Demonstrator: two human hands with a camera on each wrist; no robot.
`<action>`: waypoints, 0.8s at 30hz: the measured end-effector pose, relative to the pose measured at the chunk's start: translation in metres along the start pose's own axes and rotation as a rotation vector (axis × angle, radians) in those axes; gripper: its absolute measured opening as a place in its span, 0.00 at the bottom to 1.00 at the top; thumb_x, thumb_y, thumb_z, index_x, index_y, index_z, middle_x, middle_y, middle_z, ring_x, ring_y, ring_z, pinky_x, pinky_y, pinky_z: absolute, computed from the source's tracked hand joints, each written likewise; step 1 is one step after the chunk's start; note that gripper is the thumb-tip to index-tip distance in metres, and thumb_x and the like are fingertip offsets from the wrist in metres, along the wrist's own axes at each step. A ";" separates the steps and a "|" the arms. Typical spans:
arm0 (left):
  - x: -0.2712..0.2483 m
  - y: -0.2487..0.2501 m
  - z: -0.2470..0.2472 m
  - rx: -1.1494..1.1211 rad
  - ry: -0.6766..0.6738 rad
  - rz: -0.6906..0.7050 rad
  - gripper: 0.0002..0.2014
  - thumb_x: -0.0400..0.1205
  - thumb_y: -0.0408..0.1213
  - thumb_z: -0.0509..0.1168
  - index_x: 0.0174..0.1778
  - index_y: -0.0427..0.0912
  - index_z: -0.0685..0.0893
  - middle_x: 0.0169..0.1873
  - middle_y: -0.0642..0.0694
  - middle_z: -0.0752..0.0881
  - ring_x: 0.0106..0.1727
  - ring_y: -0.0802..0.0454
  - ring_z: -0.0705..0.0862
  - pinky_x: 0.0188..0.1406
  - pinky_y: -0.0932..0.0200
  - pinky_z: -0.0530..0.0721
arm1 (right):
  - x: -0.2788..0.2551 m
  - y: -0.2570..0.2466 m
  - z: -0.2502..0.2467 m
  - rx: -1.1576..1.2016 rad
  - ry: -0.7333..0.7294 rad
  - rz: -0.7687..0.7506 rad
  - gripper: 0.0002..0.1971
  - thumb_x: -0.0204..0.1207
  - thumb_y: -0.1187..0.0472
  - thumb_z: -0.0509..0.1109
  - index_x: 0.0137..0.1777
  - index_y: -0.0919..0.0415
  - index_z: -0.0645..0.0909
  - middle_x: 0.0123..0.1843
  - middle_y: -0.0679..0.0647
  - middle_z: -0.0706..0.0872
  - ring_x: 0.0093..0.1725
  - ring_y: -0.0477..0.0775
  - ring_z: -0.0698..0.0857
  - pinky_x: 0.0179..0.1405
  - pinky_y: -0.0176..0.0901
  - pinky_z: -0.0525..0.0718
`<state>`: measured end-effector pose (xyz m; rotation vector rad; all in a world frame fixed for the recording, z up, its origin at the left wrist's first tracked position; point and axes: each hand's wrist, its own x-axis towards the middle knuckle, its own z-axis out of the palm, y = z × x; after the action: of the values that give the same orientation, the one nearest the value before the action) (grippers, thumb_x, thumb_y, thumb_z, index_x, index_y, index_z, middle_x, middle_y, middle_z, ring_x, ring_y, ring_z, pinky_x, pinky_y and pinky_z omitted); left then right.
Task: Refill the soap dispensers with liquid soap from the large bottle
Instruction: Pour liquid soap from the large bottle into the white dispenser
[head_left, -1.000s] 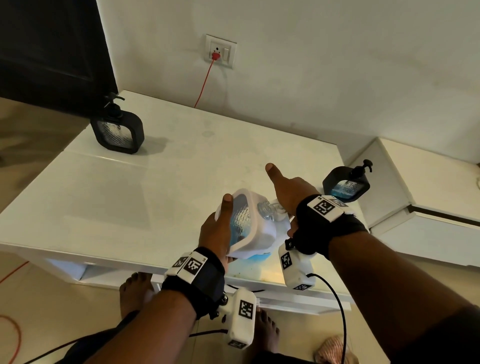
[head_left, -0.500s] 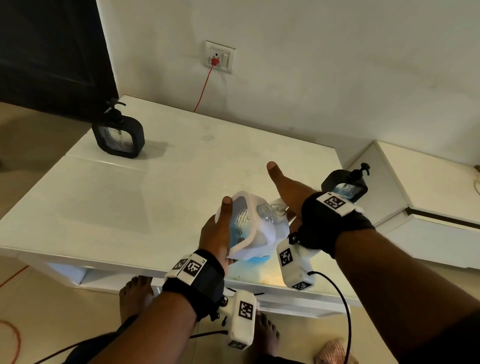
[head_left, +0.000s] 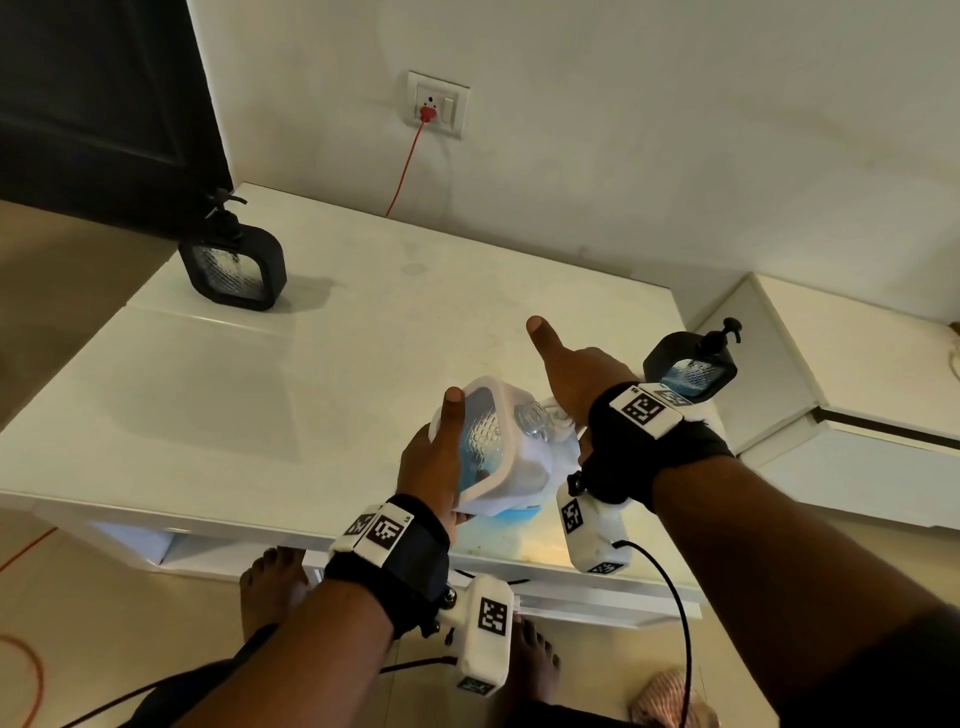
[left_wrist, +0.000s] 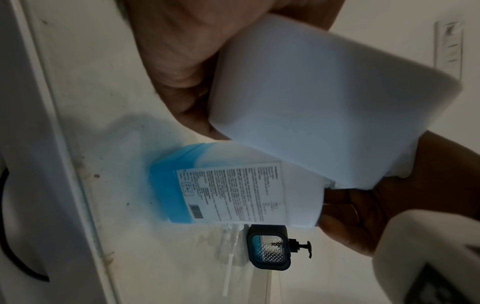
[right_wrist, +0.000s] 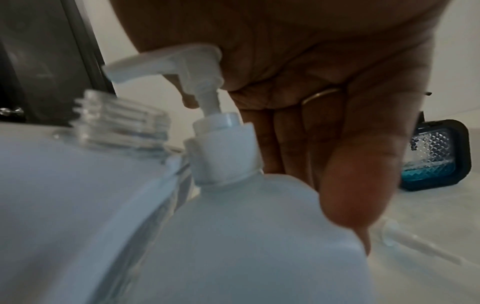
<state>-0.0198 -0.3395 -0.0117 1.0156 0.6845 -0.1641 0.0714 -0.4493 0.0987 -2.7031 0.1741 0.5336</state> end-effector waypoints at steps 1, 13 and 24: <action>0.000 -0.001 0.000 0.001 0.000 0.000 0.41 0.62 0.80 0.62 0.61 0.55 0.87 0.55 0.40 0.93 0.54 0.36 0.93 0.57 0.30 0.91 | 0.001 0.000 0.001 -0.007 0.007 -0.001 0.44 0.75 0.21 0.40 0.36 0.59 0.81 0.39 0.58 0.86 0.39 0.57 0.83 0.43 0.48 0.74; -0.001 -0.001 -0.002 -0.015 0.002 -0.014 0.44 0.58 0.80 0.63 0.63 0.54 0.86 0.55 0.40 0.93 0.55 0.35 0.92 0.58 0.30 0.91 | 0.005 0.005 0.010 -0.059 0.067 0.009 0.42 0.75 0.21 0.42 0.38 0.59 0.80 0.38 0.57 0.85 0.38 0.59 0.84 0.45 0.49 0.81; 0.001 0.001 -0.001 -0.017 0.003 -0.049 0.40 0.61 0.79 0.62 0.62 0.56 0.86 0.57 0.40 0.92 0.55 0.36 0.92 0.55 0.32 0.92 | 0.000 -0.005 -0.006 -0.066 -0.025 -0.050 0.43 0.77 0.23 0.37 0.33 0.58 0.78 0.35 0.57 0.83 0.41 0.58 0.83 0.50 0.49 0.75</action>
<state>-0.0194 -0.3381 -0.0122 0.9837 0.7126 -0.1996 0.0740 -0.4466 0.1054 -2.7555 0.0839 0.5676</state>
